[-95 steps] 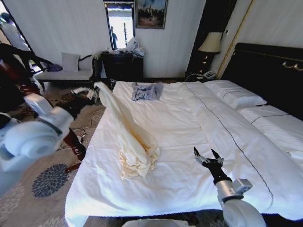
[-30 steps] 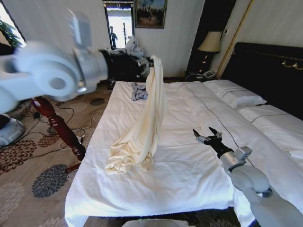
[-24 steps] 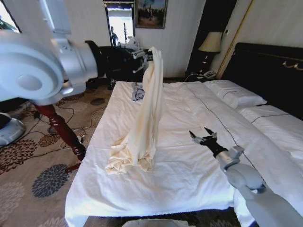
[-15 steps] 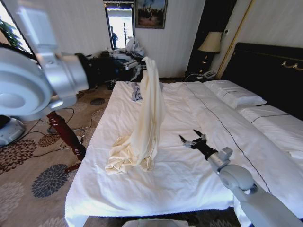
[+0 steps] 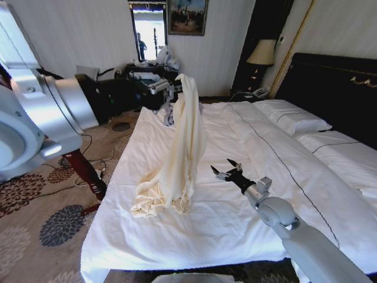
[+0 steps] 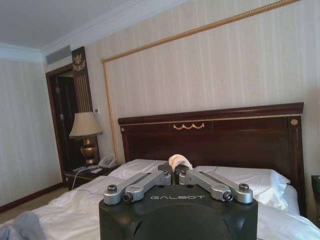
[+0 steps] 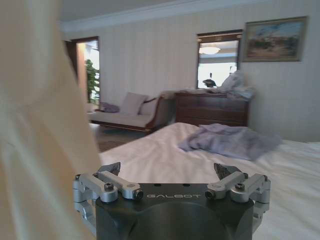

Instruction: Pick up the clothes from the bed and hang them on the clothes hanger.

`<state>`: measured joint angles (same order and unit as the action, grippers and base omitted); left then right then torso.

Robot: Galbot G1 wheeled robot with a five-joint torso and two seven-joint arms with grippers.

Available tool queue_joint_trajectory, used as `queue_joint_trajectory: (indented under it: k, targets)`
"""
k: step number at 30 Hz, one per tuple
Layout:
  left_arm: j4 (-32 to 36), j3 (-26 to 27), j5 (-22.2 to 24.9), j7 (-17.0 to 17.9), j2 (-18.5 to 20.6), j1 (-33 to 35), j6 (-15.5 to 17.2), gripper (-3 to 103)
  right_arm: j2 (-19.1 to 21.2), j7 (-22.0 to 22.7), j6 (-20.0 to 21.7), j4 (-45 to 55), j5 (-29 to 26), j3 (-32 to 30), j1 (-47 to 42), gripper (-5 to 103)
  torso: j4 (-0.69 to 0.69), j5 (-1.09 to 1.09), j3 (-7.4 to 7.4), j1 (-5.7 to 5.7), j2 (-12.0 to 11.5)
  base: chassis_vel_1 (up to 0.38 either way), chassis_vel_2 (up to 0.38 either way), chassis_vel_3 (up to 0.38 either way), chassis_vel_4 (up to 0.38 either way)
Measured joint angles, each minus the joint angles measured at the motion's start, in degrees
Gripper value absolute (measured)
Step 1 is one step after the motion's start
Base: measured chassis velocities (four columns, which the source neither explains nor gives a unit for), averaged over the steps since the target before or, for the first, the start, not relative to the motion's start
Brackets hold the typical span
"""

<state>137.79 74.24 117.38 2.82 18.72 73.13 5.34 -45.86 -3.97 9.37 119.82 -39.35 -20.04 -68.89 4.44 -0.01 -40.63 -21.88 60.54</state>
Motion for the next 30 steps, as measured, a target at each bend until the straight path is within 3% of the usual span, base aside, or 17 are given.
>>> queue_joint_trajectory:
  k: [3,7,9,11,14,20,24,26,30]
  targets:
    - [0.5,-0.2,0.0,0.2,-0.2,0.1,0.1,2,-0.1,-0.5,0.2,0.7,-0.1,1.8,1.1,103,0.01,0.0,0.0,0.0,0.0,0.0,0.0,0.0,0.0]
    - [0.9,-0.4,0.0,0.4,-0.3,0.2,0.2,2,-0.6,-0.5,0.6,1.3,-0.4,4.0,2.6,94,0.01,0.02,0.0,0.0,0.0,0.0,0.0,0.0,0.0]
    - [1.1,-0.7,-0.2,0.4,-0.6,0.2,0.2,2,-1.3,-0.5,0.8,1.4,-0.7,5.0,3.5,79,0.0,0.01,0.0,0.0,0.0,0.0,0.0,0.0,0.0]
    - [1.2,-0.8,-0.2,0.5,-0.8,0.2,0.2,2,-1.4,-0.5,0.8,1.4,-1.0,5.2,3.5,79,0.0,0.01,0.0,0.0,0.0,0.0,0.0,0.0,0.0]
    - [1.2,-1.4,-0.7,0.5,-1.5,0.2,0.2,2,-1.6,-0.5,0.9,1.5,-1.8,5.6,3.6,62,0.01,0.01,0.0,0.0,0.0,0.0,0.0,0.0,0.0]
    - [1.3,-2.2,-1.5,0.5,-2.0,0.3,0.2,2,-2.4,-0.4,0.9,1.7,-1.9,6.4,3.8,46,0.01,0.01,0.0,0.0,0.0,0.0,0.0,0.0,0.0]
    - [1.3,-2.9,-2.2,0.3,-2.5,0.2,0.2,2,-3.2,-0.1,1.0,1.7,-1.5,7.2,3.7,24,0.01,0.01,0.0,0.0,0.0,0.0,0.0,0.0,0.0]
    - [1.2,-3.1,-2.4,0.3,-2.7,0.2,0.2,2,-3.4,0.0,1.0,1.7,-1.5,7.3,3.6,24,0.01,0.01,0.0,0.0,0.0,0.0,0.0,0.0,0.0]
    - [1.2,-4.0,-3.1,0.2,-3.4,0.0,0.2,2,-3.7,0.4,1.0,2.0,-1.5,7.5,3.5,8,0.01,0.01,0.0,0.0,0.0,0.0,0.0,0.0,0.0]
